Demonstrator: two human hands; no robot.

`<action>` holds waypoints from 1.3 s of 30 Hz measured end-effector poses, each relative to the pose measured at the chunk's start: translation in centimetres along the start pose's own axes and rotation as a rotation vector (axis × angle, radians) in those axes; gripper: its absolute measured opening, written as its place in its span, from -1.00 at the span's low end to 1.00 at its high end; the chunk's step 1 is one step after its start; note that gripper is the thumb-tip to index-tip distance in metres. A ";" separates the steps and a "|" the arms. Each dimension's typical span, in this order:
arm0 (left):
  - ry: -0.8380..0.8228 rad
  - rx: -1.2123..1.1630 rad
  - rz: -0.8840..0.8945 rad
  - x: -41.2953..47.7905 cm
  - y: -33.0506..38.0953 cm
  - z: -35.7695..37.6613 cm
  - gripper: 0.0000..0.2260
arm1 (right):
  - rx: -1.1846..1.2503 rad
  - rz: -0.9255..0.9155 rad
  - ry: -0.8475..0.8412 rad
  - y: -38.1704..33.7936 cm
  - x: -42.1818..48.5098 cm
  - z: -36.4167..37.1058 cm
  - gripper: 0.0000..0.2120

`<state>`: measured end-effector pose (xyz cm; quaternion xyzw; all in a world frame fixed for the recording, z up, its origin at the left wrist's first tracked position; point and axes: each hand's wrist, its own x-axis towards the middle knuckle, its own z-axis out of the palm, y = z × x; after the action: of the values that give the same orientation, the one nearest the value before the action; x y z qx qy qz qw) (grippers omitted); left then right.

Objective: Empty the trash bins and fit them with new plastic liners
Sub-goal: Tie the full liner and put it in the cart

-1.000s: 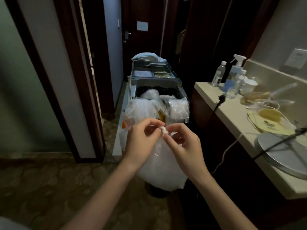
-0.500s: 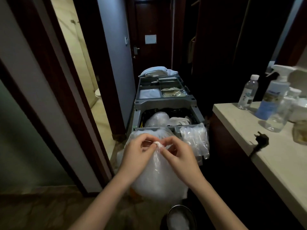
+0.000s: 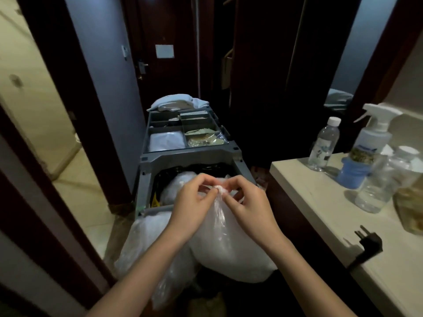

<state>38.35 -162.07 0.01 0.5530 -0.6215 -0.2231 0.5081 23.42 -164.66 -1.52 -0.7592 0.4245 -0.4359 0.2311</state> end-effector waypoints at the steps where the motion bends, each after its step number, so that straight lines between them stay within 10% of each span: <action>1: -0.011 -0.020 -0.002 1.4 -0.9 0.2 -0.89 | -0.020 0.004 0.001 0.6 1.2 0.3 -0.97; 18: -0.183 -0.217 -0.045 28.4 -16.5 0.7 -0.93 | -0.322 0.214 0.097 8.3 25.9 9.7 -0.93; 27: -0.298 -0.312 -0.220 28.2 -22.3 2.9 -0.85 | -0.268 0.375 0.169 11.3 24.4 10.9 -0.93; 39: -0.575 -0.522 -0.146 19.1 -12.4 5.9 -0.85 | -0.251 0.362 0.380 5.7 14.2 3.8 -0.93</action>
<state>41.25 -184.74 -5.31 0.3629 -0.6201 -0.5548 0.4194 27.81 -179.83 -0.93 -0.5984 0.6394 -0.4660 0.1260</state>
